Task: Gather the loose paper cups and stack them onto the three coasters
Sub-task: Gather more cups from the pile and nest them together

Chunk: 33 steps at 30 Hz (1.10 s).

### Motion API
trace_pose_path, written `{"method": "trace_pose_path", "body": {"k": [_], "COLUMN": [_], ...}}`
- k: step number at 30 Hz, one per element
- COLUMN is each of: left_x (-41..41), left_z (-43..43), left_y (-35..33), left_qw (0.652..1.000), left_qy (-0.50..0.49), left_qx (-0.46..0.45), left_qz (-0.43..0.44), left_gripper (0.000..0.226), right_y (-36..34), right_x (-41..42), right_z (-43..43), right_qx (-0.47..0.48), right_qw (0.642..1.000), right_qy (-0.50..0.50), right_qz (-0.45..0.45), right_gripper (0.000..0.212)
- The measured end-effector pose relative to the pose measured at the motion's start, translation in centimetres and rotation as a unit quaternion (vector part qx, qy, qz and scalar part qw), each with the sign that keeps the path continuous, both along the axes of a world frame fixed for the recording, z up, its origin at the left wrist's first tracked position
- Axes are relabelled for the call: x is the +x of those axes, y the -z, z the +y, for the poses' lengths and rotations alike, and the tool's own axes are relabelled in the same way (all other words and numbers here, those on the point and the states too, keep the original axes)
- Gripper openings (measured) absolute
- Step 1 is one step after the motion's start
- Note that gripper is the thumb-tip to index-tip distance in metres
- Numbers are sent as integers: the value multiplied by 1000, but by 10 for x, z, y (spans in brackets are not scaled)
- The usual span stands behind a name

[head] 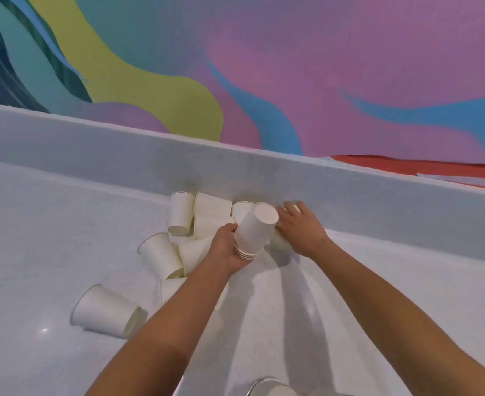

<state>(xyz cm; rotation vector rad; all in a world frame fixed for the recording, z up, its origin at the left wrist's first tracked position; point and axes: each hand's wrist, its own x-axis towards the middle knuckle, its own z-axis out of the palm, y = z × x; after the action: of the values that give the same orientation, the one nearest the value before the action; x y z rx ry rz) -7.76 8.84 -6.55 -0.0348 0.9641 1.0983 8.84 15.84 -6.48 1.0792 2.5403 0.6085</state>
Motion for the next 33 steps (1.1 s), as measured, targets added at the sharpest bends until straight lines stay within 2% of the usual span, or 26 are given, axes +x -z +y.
{"method": "trace_pose_path", "body": {"k": [2,4,5,7,8,9,10,11,15,17,22,23,25,26,27,28,29,30,31,32,33], "left_x": [2,7,9,15,18,23,28,33,51,58,73,75,77,76,74,69,63,56,52,49,47], "left_z": [-1,-4,-5,-6,-7,-8,-8,-8,-8,-9,-11,-10,-6,-4,-2,1,4,6,9,13,16], "left_y": [-2,-4,-5,-6,-8,-10,-11,-13,-25,-35,-60,-62,-56,-52,-46,-37,-27,-20,-14,-10,-7], "left_qw": [1000,1000,1000,999,999,999,999,999,999,999,997,998,991,975,943,879,785,684,606,560,534], "left_qy": [-5,-6,-9,-24,-29,-30,-30,-25,6,20,48,57,102,120,132,151,170,182,185,183,185], "left_qx": [-1,-2,-4,-14,-23,-26,-29,-26,-12,-12,14,14,13,17,24,36,51,67,79,86,89], "left_qz": [-1,-3,-8,-20,-21,-26,-23,-26,-43,-48,-62,-38,91,185,304,450,593,703,769,804,820], "left_gripper": [23,24,24,28,31,33,35,35,26,25,37,38,45,49,52,54,52,49,45,43,43], "right_y": [-18,-38,-50,-77,-89,-99,-105,-109,-106,-96,-67,-64,-63,-64,-65,-66,-66,-66,-64,-63,-61], "right_x": [12,26,31,37,38,38,37,35,29,28,28,28,31,33,36,39,43,45,49,52,55], "right_z": [-3,-4,-6,-12,-16,-21,-26,-32,-49,-52,-56,-56,-55,-53,-51,-49,-47,-45,-44,-43,-42], "right_qx": [-16,-46,-73,-155,-189,-216,-240,-255,-272,-285,-363,-363,-349,-339,-330,-322,-317,-313,-310,-308,-306], "right_qw": [990,942,886,711,634,589,576,590,696,727,697,690,679,678,680,685,692,700,706,710,713], "right_qy": [94,179,214,238,229,216,200,185,156,167,214,219,237,246,253,257,259,260,264,267,269], "right_qz": [103,280,404,643,714,748,755,743,646,602,581,586,601,603,604,601,595,587,579,574,570], "right_gripper": [59,65,67,66,65,64,63,61,57,59,74,74,73,73,72,72,71,71,70,70,70]}}
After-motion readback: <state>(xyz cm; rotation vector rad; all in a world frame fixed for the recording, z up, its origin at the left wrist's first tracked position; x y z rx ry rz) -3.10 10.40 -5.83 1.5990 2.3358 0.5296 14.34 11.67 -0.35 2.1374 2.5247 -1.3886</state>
